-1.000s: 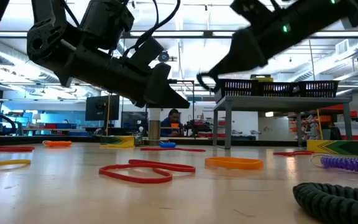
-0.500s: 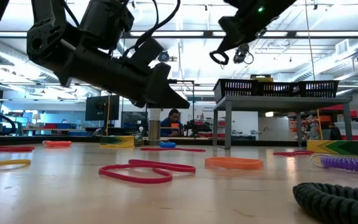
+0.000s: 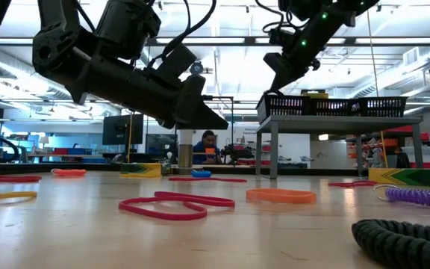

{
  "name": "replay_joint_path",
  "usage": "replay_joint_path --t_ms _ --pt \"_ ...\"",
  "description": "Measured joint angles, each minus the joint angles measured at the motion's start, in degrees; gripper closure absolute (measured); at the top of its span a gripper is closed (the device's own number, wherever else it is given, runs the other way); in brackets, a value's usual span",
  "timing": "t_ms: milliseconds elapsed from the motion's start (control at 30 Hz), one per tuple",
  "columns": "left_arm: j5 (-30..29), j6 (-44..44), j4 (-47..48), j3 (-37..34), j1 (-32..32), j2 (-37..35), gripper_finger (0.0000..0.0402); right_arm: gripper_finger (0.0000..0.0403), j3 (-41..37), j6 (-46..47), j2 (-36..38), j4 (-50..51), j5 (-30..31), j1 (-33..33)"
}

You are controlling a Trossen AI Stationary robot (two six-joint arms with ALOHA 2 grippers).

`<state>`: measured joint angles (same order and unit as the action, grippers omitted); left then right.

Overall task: Pick & Place Office Desk Supplies
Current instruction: Put the black spring keychain into the left black basket on the shelf, then put the yellow crayon box into the middle black basket on the shelf

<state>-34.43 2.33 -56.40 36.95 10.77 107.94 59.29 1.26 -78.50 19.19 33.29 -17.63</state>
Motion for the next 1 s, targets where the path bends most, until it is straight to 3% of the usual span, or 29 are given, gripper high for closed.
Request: replay_joint_path --t_ms 333,767,900,1000 --pt "0.0 0.0 -0.2 0.0 0.0 0.0 0.0368 0.0382 0.0 0.0 -2.2 0.5 -1.3 -2.6" --pt "0.0 0.0 -0.4 0.0 0.0 0.0 0.0368 0.0266 0.0 -2.2 -1.9 -1.2 1.3 -2.9" --pt "0.0 0.0 -0.4 0.0 0.0 0.0 0.0368 0.0271 0.0 -3.6 0.2 1.0 2.6 -2.8" --pt "0.0 0.0 -0.4 0.0 0.0 0.0 0.0368 0.0305 0.0 -3.6 3.2 4.0 2.6 -1.4"
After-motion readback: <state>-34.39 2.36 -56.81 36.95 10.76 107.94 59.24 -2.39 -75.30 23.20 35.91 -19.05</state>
